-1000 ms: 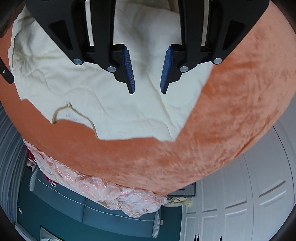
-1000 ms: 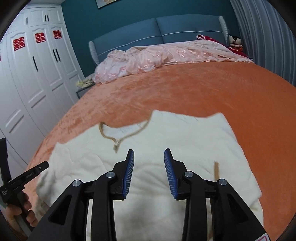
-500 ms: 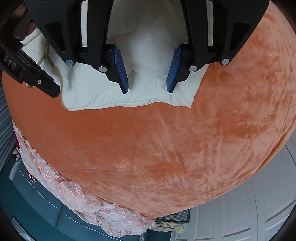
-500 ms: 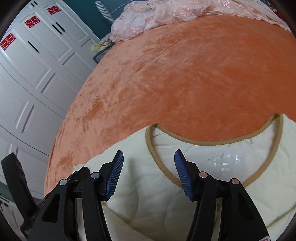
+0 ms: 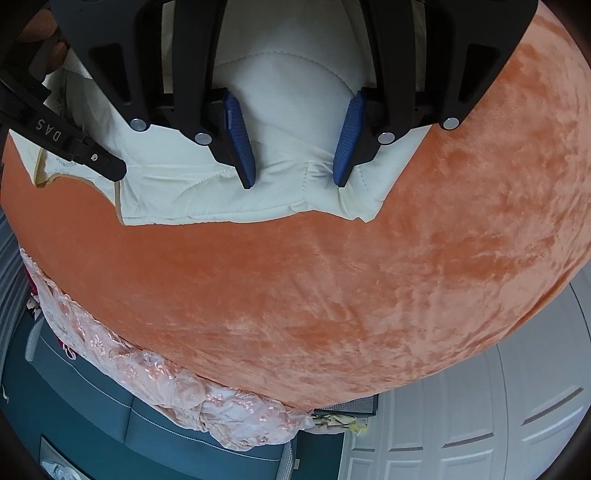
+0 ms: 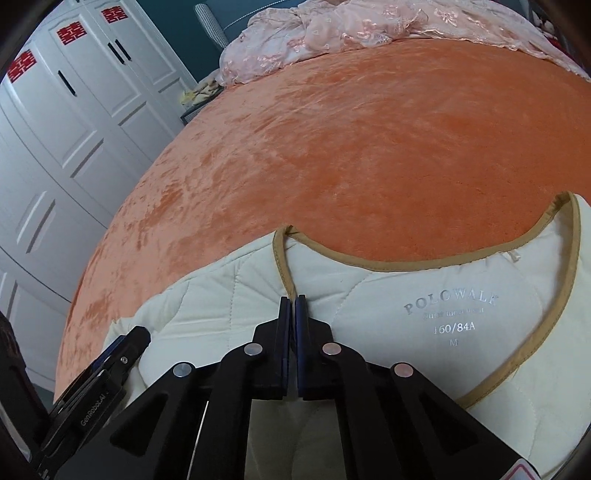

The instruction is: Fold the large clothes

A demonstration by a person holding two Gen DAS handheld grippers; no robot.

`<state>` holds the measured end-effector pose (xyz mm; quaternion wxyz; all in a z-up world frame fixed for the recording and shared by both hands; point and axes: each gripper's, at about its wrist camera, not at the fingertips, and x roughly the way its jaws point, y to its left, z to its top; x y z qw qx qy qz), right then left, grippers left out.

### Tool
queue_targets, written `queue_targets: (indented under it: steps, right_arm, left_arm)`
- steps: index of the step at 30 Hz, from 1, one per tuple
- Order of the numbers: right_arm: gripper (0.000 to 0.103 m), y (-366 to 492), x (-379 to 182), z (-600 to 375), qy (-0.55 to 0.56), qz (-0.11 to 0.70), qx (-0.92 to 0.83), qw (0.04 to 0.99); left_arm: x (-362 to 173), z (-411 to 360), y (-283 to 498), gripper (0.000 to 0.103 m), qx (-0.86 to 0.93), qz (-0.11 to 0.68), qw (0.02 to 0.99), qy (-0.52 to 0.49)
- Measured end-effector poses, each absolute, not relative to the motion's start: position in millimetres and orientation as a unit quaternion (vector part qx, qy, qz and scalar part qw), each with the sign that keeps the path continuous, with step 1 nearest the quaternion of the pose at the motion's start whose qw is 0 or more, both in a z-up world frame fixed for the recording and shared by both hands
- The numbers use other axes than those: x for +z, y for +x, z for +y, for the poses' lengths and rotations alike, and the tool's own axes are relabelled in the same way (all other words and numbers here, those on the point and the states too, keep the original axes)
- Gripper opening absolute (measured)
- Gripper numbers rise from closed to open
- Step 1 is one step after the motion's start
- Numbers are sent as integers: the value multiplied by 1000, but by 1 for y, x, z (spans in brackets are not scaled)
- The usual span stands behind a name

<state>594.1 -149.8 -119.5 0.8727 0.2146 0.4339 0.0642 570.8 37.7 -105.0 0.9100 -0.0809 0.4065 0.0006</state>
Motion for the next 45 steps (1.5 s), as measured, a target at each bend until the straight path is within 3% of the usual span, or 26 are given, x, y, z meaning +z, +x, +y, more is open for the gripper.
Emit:
queue_targets:
  steps: [4,5,8,13,15,18,27,30,41,45]
  right_arm:
    - [0,579,-104,-157,203,393,0,897]
    - [6,569,-95,-169,220,365,-23,904]
    - [8,540,-70,-215,276,312,-56,908]
    - [20,503,-54,-306,304,306,-85,898]
    - [22,493,-62,-334,298,318,-105,894]
    - [22,485,-84,-364,319,349,-109,874]
    - [21,493,-120,-367,303,391,-63,866]
    - [14,489,-126,-366,305,387,-69,867]
    - [0,484,-135,-363,286,360,-121,880]
    - [0,481,-138,-366,288,351,-137,881]
  left_arm:
    - [-107,31,571,44,15,408,911,-56]
    - [-107,31,571,44,16,409,911,-55]
    - [-104,30,574,44,18,418,907,-49]
    - [-62,14,560,45,-36,402,913,-51]
    - [-43,-12,555,54,-90,401,909,-63]
    - [-30,-68,553,64,-170,423,886,-81]
    - [-75,-205,558,64,-197,462,865,26]
    - [-100,-211,562,62,-171,476,862,36]
    - [-112,-206,555,62,-157,430,889,31]
    - [-112,-206,554,62,-151,424,893,31]
